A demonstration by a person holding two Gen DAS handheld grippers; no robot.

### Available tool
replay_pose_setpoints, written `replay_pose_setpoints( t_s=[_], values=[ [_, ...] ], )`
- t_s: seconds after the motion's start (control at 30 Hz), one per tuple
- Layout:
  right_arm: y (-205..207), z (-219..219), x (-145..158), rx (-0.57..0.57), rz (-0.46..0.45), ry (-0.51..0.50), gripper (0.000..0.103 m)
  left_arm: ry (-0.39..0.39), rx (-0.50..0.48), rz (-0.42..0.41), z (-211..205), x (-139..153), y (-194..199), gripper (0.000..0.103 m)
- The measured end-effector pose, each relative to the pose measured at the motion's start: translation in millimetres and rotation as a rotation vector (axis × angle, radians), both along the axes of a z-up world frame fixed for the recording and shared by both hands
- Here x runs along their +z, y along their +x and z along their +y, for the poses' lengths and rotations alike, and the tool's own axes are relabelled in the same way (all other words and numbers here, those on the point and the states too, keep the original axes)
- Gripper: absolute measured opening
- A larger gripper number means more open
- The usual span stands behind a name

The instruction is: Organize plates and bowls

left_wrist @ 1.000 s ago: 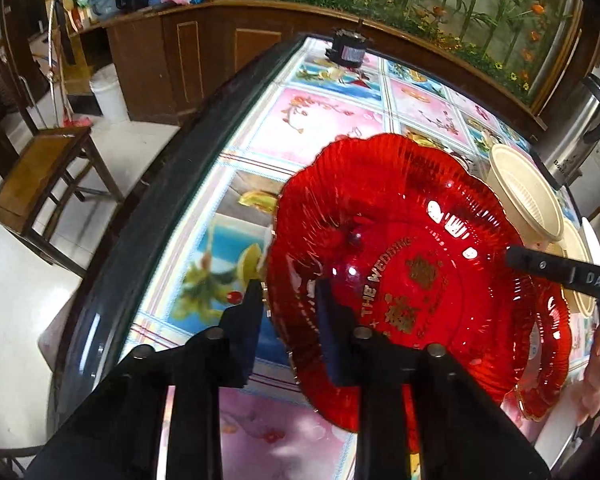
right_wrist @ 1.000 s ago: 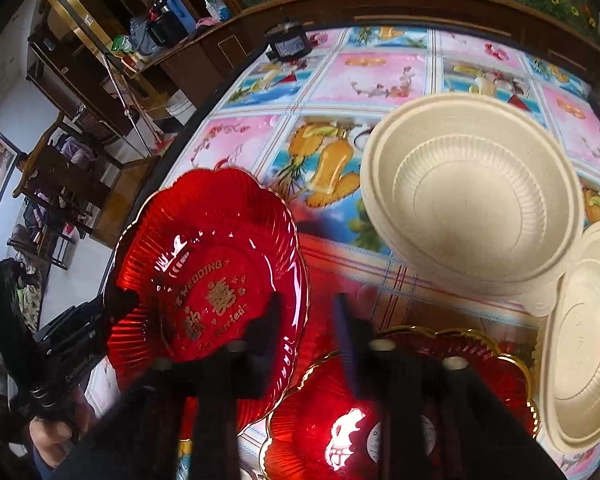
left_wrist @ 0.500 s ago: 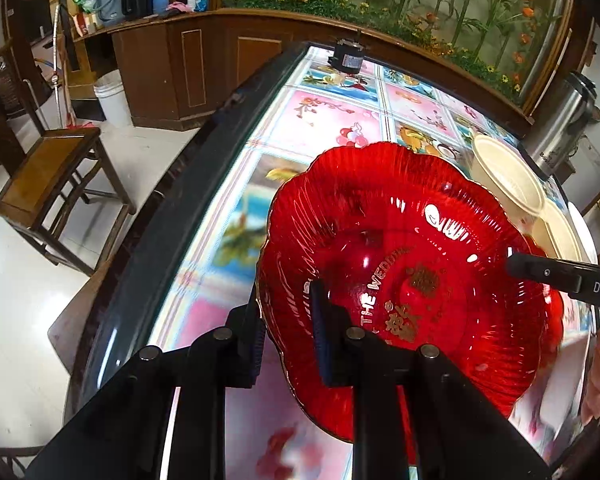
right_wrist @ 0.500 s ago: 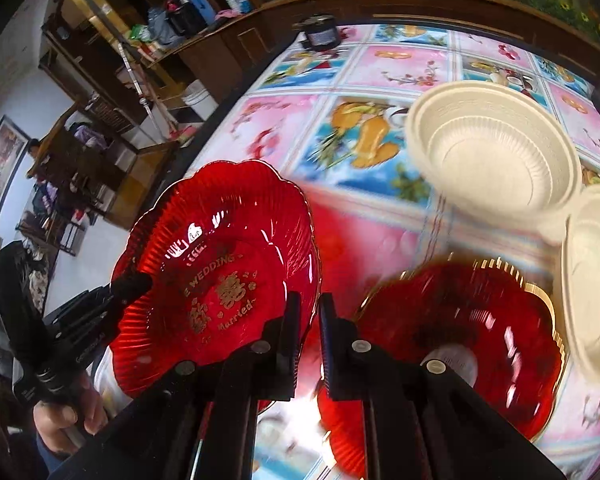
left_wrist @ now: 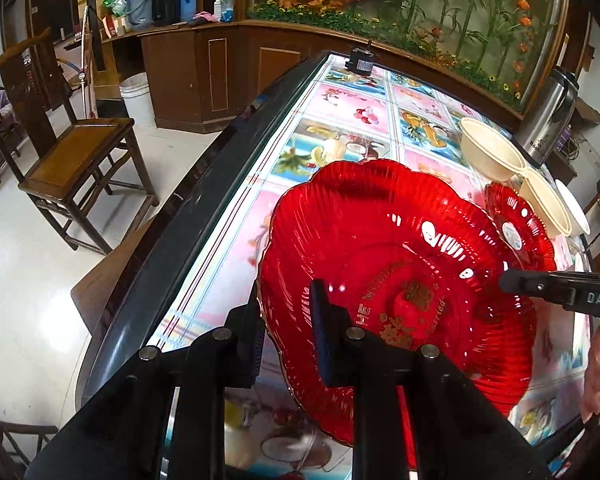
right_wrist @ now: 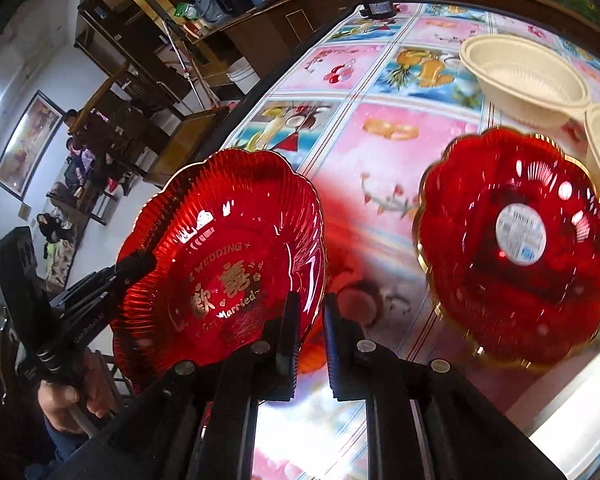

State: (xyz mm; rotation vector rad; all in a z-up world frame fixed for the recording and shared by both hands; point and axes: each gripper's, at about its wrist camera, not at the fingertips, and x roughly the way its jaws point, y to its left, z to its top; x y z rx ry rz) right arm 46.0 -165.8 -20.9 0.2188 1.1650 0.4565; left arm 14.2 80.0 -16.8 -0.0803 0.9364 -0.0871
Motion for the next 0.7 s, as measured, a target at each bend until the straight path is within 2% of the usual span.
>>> replay_pose_setpoints(
  t_s=[0.17, 0.3, 0.33, 0.37, 0.43, 0.53, 0.63, 0.7],
  values=[
    [-8, 0, -3, 0.011, -0.015, 0.001, 0.015, -0.017, 0.019, 0.023, 2, -12, 4, 0.018],
    [-10, -7, -3, -0.006, -0.021, 0.016, 0.016, -0.004, 0.025, -0.002, 1, -10, 0, 0.019],
    [-11, -10, -2, -0.011, -0.023, 0.018, 0.021, 0.002, 0.026, -0.007, 1, -8, -1, 0.021],
    [-12, -13, -1, -0.02, -0.024, 0.023, 0.03, 0.001, 0.032, -0.009, 3, -7, -2, 0.024],
    [-17, -24, 3, -0.051, -0.03, 0.063, 0.037, -0.01, 0.04, -0.014, 8, -6, -5, 0.04],
    [-26, -40, 3, -0.092, -0.046, 0.083, 0.038, -0.013, 0.053, -0.022, 13, -4, -9, 0.041],
    [-30, -58, -3, -0.12, -0.019, 0.099, 0.038, -0.023, 0.055, -0.028, 16, 2, -12, 0.041],
    [-32, -71, -3, -0.144, -0.026, 0.082, 0.038, -0.022, 0.047, -0.044, 14, 10, -16, 0.041]
  ],
)
